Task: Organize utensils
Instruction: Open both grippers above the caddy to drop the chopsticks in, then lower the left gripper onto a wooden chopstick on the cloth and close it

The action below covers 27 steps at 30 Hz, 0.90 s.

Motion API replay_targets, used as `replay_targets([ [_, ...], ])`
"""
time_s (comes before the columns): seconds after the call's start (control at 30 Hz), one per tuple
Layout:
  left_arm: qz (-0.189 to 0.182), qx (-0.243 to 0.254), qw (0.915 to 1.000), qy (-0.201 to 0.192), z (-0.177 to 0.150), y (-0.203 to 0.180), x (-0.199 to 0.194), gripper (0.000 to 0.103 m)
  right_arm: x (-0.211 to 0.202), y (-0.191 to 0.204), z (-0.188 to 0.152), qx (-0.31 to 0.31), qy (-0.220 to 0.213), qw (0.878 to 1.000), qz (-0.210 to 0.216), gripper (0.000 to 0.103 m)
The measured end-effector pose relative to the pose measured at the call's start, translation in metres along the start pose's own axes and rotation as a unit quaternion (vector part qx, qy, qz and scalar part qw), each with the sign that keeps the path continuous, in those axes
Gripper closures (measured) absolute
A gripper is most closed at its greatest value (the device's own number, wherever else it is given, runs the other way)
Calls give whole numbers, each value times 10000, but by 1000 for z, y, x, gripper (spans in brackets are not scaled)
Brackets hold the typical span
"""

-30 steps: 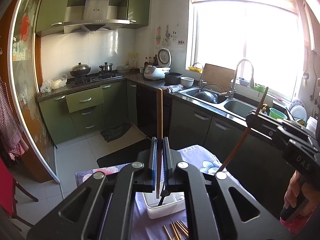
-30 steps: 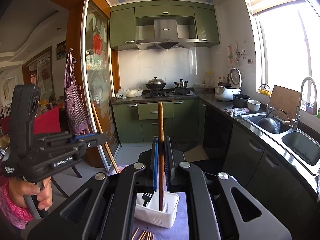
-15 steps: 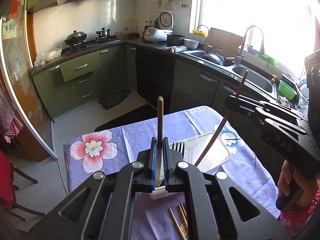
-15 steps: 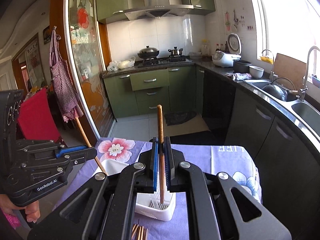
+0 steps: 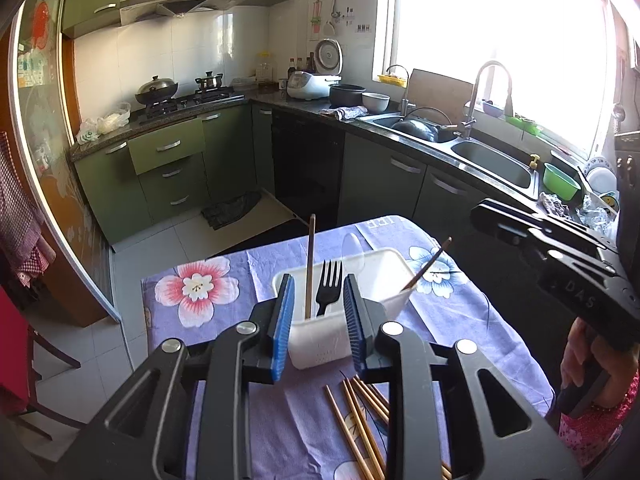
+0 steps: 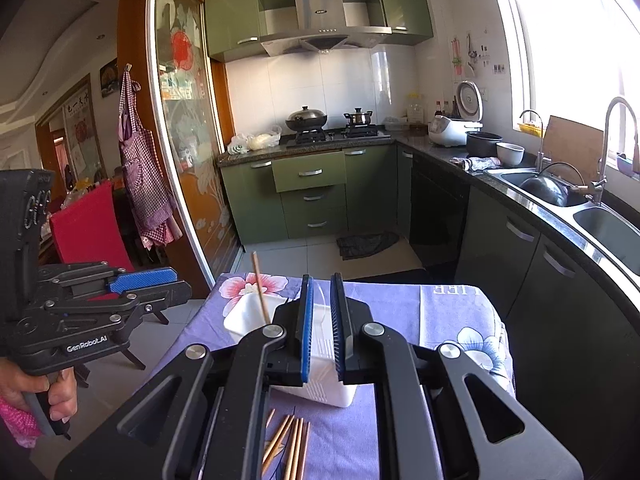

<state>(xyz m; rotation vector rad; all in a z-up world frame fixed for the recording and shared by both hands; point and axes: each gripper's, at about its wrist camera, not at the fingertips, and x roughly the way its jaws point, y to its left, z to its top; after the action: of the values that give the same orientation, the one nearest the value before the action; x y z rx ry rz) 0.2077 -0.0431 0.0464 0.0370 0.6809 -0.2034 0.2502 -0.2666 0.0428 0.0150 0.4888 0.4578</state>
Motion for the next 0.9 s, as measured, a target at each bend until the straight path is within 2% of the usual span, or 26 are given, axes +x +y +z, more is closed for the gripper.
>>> replay_targets([
  [0.1, -12, -198, 9990, 399, -34, -2, 3, 57, -37, -5, -34, 62, -42, 9999, -74, 83],
  [0.13, -35, -283, 9979, 589, -48, -3, 8, 54, -46, -7, -48, 106, -15, 9999, -123, 81],
  [0.3, -88, -531, 9867, 1533, -112, -11, 52, 54, -73, -30, -124, 463, 402, 9973, -410, 78],
  [0.37, -81, -657, 9801, 1874, -130, -11, 73, 56, -76, -40, -150, 644, 588, 9953, -418, 78],
  [0.43, -51, -731, 9742, 2135, -143, -13, 91, 70, -78, -51, -170, 812, 760, 9931, -375, 78],
  [0.57, 66, -863, 9681, 2351, -151, -14, 112, 70, -80, -67, -196, 1133, 899, 9891, -287, 78],
  [0.7, 207, -814, 9654, 2471, -151, -18, 127, 70, -81, -73, -205, 1268, 906, 9876, -200, 78],
  [0.9, 356, -756, 9595, 2691, -150, -25, 147, 82, -82, -75, -203, 1370, 872, 9867, -100, 78],
])
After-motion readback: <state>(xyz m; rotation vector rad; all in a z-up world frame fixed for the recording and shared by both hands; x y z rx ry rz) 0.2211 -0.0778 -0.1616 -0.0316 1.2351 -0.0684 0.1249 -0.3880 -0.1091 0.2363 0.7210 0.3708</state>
